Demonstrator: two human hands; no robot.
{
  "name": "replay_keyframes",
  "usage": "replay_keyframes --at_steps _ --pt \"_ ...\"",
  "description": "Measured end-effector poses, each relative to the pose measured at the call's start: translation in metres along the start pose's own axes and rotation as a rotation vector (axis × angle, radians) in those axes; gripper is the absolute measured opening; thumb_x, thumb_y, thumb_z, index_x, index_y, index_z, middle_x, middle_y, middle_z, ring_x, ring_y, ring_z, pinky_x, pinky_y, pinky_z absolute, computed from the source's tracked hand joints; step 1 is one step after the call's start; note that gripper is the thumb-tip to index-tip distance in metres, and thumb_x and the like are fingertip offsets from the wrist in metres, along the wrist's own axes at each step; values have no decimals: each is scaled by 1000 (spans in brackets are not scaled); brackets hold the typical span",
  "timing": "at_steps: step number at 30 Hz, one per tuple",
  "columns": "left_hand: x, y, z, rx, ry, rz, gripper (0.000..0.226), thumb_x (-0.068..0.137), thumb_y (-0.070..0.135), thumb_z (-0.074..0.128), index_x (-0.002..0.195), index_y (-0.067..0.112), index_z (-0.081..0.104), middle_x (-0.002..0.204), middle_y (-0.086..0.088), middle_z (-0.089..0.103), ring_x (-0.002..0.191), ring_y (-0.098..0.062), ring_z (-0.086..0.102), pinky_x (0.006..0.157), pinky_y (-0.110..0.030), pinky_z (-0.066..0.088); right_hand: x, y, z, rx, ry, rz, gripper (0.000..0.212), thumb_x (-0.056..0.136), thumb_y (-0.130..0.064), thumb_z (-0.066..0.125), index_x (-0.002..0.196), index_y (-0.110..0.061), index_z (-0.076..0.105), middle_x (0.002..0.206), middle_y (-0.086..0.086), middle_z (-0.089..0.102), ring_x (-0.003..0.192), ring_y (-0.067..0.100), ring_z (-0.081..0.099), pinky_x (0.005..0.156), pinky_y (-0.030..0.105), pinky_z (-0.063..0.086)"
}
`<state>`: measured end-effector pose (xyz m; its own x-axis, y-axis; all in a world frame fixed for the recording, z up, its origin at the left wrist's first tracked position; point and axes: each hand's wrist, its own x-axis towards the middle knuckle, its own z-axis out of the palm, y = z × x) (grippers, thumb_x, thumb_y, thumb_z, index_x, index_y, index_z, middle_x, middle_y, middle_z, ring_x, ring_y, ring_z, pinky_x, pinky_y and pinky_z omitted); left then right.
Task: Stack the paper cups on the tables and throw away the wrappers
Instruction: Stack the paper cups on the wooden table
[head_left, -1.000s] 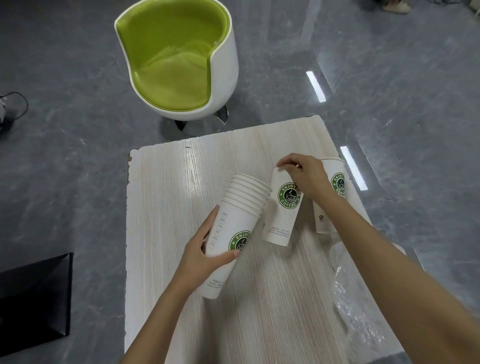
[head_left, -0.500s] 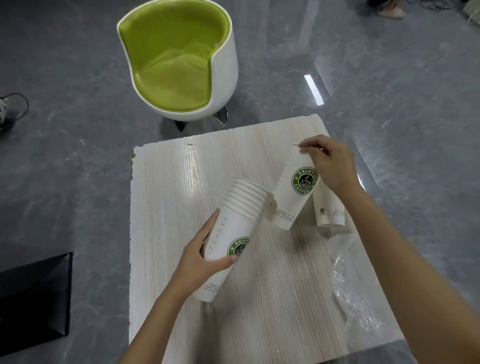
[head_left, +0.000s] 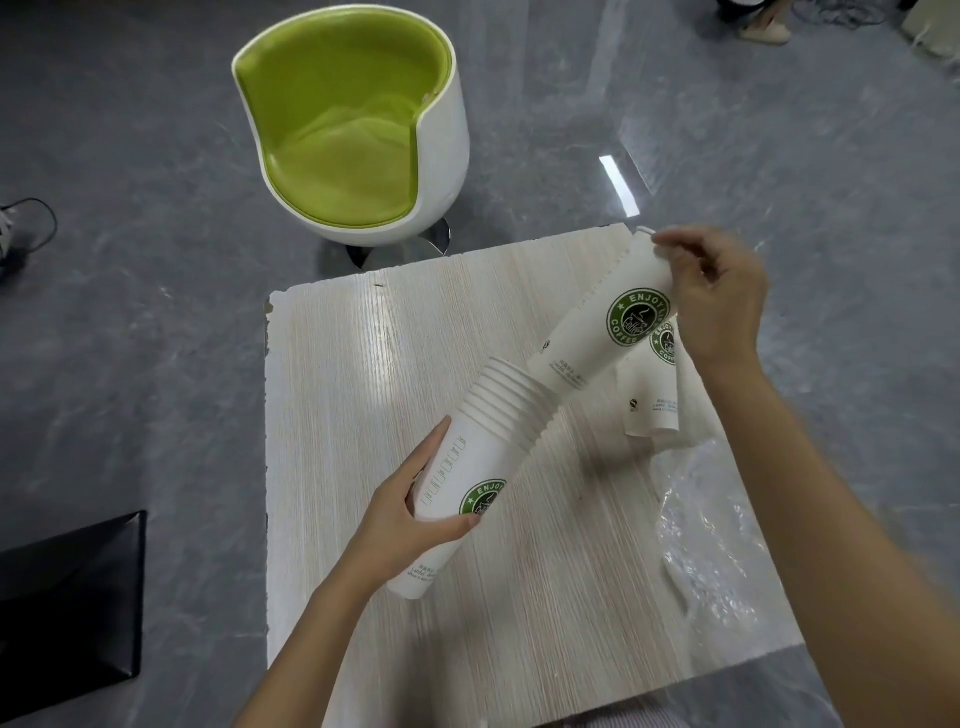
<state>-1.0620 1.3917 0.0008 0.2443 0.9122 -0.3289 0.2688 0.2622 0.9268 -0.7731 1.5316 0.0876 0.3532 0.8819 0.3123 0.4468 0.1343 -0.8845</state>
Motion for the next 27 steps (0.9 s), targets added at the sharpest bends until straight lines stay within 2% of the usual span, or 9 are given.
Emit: replay_keyframes --at_steps 5,8,13,18,22,27 --pt "-7 1 3 22 -22 11 97 64 34 84 143 53 31 134 30 52 121 -1 55 89 -22 53 -19 -2 5 89 -67 45 23 89 -3 53 95 -18 69 88 -13 67 83 9 59 75 15 46" --pt "-10 2 4 28 -32 19 97 67 27 85 145 51 31 136 29 51 122 -1 54 92 -23 52 -30 -6 8 159 -112 93 22 89 -2 53 92 -18 68 89 -13 67 85 7 60 78 13 46" --pt "-12 6 8 32 -43 38 99 63 37 84 145 52 30 136 30 50 122 1 53 91 -24 53 -48 -9 13 193 -222 124 20 90 -2 54 93 -14 69 91 -7 69 89 8 61 80 13 46" --pt "-13 10 11 32 -43 47 97 63 38 83 143 54 30 134 32 50 119 2 54 88 -22 54 -67 -12 18 237 -320 157 19 90 -3 55 92 -15 69 91 -6 69 89 5 61 81 14 47" --pt "-13 11 13 39 -42 64 96 67 30 84 142 57 30 135 30 51 120 1 55 89 -23 54 -82 -14 21 267 -374 174 21 90 -2 55 90 -17 69 91 -8 69 91 5 61 81 14 46" --pt "-14 15 18 34 -36 70 95 63 37 83 137 65 31 134 30 52 118 0 57 86 -21 54 -98 -16 23 260 -401 191 21 92 -4 53 91 -19 69 89 -14 69 88 0 62 78 14 46"
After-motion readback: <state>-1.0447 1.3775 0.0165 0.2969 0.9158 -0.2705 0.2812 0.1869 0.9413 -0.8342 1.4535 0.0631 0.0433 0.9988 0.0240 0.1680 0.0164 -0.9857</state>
